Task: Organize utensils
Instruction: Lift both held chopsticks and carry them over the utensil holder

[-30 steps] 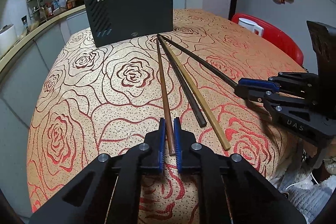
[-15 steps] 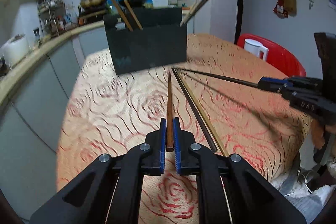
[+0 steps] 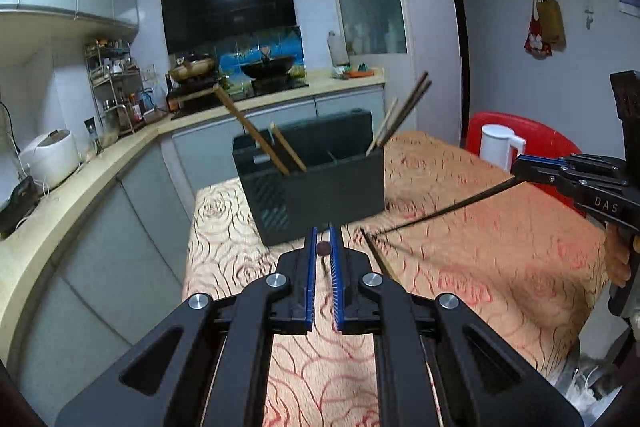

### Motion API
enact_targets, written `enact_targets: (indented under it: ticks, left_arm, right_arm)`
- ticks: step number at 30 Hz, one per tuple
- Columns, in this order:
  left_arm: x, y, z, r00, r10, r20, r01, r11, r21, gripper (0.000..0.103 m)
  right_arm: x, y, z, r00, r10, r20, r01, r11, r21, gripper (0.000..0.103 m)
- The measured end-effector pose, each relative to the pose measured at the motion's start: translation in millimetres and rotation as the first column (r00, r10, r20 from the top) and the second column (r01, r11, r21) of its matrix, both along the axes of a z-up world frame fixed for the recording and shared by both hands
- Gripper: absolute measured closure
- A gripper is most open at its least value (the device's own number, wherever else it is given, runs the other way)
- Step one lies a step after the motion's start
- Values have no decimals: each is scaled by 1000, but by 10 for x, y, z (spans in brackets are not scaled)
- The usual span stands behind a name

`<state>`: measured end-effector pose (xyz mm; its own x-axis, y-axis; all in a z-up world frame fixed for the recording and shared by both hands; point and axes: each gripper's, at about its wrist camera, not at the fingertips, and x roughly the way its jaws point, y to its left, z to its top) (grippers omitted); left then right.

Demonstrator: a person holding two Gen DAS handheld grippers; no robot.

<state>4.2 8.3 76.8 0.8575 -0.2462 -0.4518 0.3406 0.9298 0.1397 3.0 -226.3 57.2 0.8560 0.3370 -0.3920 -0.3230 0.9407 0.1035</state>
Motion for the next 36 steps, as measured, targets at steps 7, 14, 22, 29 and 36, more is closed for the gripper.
enact_targets:
  ticks: [7,14,22,29,36]
  left_arm:
    - [266,-57,216,1000,-9,-6,9,1000,-9,96]
    - [562,-45,408,999,-12,-43,11,1000,-27,97]
    - [833,-14,728,997,-24,-80,17,997,-76,97]
    - [965,-54,1090,997,-42,-67,33,992,-119,97]
    - [1117,-221,1430,999,-34,-29,31,992,-124,96]
  right_arm:
    - [263,-28,254,1000,15,21,-16,1000,24,95]
    - [660,-65,514,998,52,-25,-50,997,65,95]
    - [897,42,881,997,73,-12,-73,997,36,95]
    - [936,83,1224,996,78,51,-80,997,23,95]
    - [1172,118,1611,992,50,118,-52,998,18,95]
